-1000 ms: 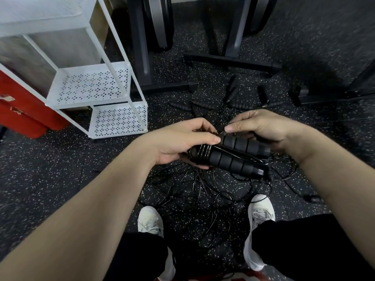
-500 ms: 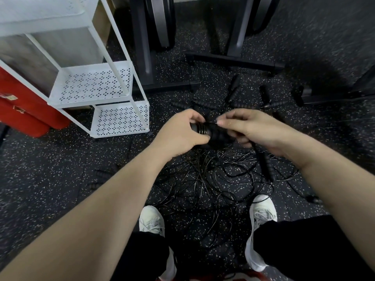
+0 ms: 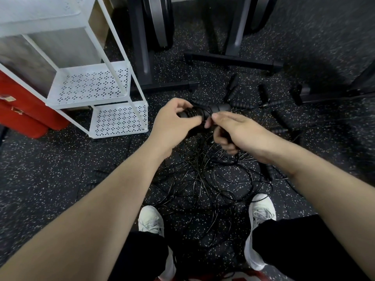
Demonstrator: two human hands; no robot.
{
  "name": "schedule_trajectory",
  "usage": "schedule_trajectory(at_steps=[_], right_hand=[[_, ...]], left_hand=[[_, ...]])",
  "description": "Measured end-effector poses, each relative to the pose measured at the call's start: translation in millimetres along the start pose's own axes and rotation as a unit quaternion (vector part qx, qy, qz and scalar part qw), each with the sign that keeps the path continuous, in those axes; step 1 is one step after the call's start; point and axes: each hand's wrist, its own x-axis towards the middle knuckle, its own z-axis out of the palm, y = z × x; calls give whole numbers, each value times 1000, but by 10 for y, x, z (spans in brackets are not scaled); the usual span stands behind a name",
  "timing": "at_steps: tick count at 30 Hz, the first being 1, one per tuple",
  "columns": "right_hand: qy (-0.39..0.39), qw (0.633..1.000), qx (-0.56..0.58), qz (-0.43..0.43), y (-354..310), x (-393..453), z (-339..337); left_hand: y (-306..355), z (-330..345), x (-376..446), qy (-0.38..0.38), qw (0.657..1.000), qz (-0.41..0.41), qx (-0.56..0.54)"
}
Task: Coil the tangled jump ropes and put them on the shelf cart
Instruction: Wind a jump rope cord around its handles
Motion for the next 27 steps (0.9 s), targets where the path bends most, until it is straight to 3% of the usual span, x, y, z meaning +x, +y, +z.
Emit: schedule_trajectory(at_steps=[5,10,15,19,27], right_hand=[[-15,995,100,8,-17,1,-40],[-39,998,49,5,39,15,-17],[-39,999,5,-1,24,28,-76],[-33,998,-46,-7,-2,0,-158],[-47,995,-86,-16,21,-8,-207]], left_hand=[[67,-31,32,-7,972,-97,-215],[165,-98,-14,-48,913,-136,-381],[250,-142,-117,-74,875,-131,-460],[265,-175,-137,-107,880,-127,-445],[279,-110,-184,-150,933,-113,-307]])
